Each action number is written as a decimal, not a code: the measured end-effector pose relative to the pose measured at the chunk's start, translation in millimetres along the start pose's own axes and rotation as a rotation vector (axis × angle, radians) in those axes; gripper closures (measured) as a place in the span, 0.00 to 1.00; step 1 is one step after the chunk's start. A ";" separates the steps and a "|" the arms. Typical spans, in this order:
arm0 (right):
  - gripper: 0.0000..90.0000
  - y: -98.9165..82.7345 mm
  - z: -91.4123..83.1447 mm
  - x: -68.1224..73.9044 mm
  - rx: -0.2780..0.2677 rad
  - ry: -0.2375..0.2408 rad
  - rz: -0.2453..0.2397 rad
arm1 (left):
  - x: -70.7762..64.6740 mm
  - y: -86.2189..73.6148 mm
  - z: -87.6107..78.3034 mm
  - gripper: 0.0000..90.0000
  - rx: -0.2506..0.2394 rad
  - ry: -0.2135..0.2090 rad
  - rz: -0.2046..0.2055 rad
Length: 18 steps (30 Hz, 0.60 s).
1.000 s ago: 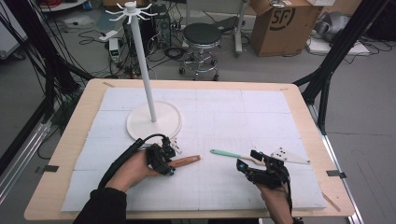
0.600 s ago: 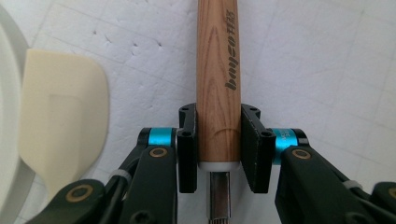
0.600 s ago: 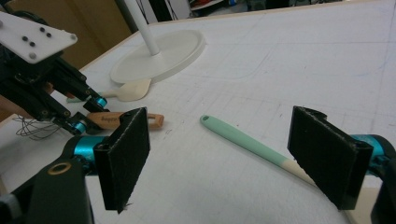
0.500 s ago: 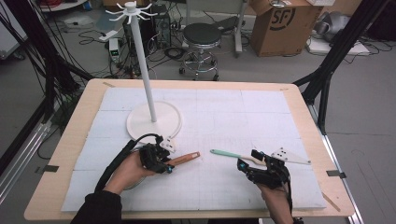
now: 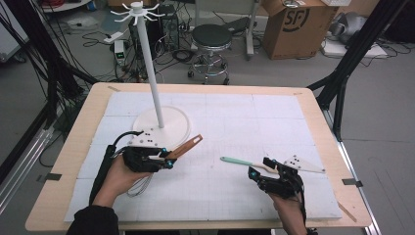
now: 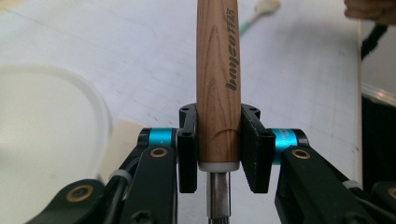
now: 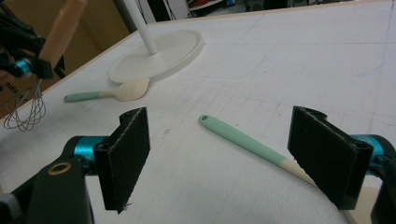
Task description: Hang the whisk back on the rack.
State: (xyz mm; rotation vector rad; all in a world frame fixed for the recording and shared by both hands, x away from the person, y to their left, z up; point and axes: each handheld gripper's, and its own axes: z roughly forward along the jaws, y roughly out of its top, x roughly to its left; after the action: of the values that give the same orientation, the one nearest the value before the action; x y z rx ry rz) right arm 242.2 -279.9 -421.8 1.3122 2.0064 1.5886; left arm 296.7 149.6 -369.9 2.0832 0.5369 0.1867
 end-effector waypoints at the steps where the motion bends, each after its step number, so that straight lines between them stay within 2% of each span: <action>1: 0.23 0.0 -0.3 0.0 -0.001 -0.001 -0.001 | 0.5 0.3 -3.1 0.79 -0.032 0.002 -0.002; 4: 0.22 -0.2 -0.1 0.2 0.001 -0.004 -0.007 | 1.5 2.1 -14.1 0.79 -0.114 0.031 0.000; 8: 0.22 -0.9 1.0 1.9 0.008 -0.003 -0.022 | 1.5 4.4 -29.6 0.79 -0.228 0.073 -0.017; 11: 0.22 -1.1 1.4 2.2 0.006 -0.004 -0.023 | 4.8 5.6 -42.0 0.79 -0.307 0.088 -0.039; 15: 0.22 -1.1 0.7 2.4 0.006 -0.007 -0.021 | 9.8 4.5 -59.5 0.79 -0.463 0.090 -0.083; 17: 0.22 -1.1 0.9 2.4 0.005 -0.007 -0.022 | 9.2 3.8 -66.4 0.79 -0.521 0.121 -0.081; 18: 0.22 -1.1 1.0 2.6 0.006 -0.007 -0.023 | 8.5 4.0 -69.3 0.79 -0.535 0.143 -0.076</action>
State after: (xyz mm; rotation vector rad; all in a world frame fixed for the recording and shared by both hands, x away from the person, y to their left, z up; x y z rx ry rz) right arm 240.9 -277.3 -422.4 1.2910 2.0159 1.5670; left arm 282.2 204.8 -329.6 1.5343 0.5779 0.3915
